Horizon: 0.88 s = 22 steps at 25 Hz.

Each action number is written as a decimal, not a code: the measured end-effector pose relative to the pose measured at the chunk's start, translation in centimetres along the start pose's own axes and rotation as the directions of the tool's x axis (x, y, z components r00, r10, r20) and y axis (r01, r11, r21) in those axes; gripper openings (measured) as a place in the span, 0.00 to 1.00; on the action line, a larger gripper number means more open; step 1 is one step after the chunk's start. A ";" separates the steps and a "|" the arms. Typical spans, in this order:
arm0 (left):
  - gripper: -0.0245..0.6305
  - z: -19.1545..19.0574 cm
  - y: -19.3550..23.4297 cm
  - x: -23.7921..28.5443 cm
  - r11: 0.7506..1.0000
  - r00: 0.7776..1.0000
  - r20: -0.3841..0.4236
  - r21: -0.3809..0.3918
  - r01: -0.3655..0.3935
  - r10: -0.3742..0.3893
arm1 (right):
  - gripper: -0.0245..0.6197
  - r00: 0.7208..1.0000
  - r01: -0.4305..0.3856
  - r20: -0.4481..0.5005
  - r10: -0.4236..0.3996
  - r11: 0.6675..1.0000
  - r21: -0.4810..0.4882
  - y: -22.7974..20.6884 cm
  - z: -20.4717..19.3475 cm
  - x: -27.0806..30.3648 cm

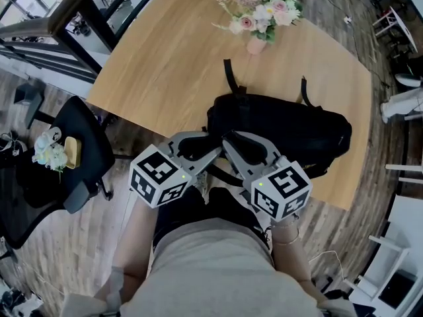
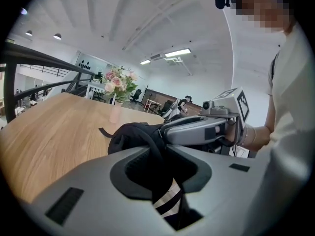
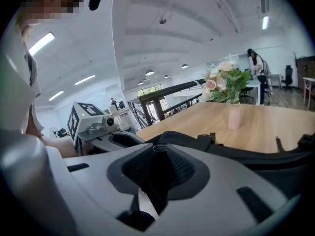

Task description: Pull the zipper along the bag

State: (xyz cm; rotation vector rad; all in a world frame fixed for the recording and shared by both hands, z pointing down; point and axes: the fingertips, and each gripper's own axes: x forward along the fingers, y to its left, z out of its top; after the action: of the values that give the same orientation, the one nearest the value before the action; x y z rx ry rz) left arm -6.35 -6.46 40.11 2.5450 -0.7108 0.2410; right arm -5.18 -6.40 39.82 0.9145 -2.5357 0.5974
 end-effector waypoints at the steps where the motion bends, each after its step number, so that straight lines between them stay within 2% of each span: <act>1: 0.19 0.0 -0.1 0.0 1.000 1.000 -0.002 0.011 0.008 -0.008 | 0.16 1.000 -0.012 0.002 0.012 1.000 0.023 -0.1 -0.1 0.1; 5: 0.19 -0.2 -0.3 0.1 0.999 1.000 -0.018 0.042 0.025 -0.024 | 0.18 0.999 -0.037 -0.010 0.038 0.996 0.085 -0.4 -0.4 0.4; 11: 0.18 -0.5 -0.3 0.2 0.997 0.999 -0.037 0.073 0.029 -0.026 | 0.22 0.999 -0.009 -0.051 0.015 0.993 0.117 -0.9 -0.6 0.9; 14: 0.18 -0.6 -0.1 0.4 0.997 0.999 -0.039 0.071 0.021 -0.018 | 0.27 0.994 0.070 -0.084 -0.064 0.995 0.069 -1.3 -0.6 1.0; 16: 0.18 -0.6 0.0 0.3 0.998 0.999 -0.031 0.055 0.016 -0.015 | 0.26 0.990 0.105 -0.097 -0.104 0.995 0.003 -1.2 -0.2 1.0; 19: 0.18 -0.6 0.1 0.2 0.999 1.000 -0.020 0.044 0.021 -0.021 | 0.26 0.986 0.120 -0.107 -0.126 0.991 -0.062 -0.9 0.1 1.0; 22: 0.18 -0.7 0.0 0.2 0.998 0.999 -0.032 0.060 0.031 -0.029 | 0.26 0.986 0.106 -0.124 -0.113 0.992 -0.062 -0.9 -0.1 1.1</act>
State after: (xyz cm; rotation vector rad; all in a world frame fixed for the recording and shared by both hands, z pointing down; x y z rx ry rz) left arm -6.22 -6.19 40.77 2.6011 -0.6630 0.2950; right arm -5.37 -7.53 40.66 0.9582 -2.3594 0.5324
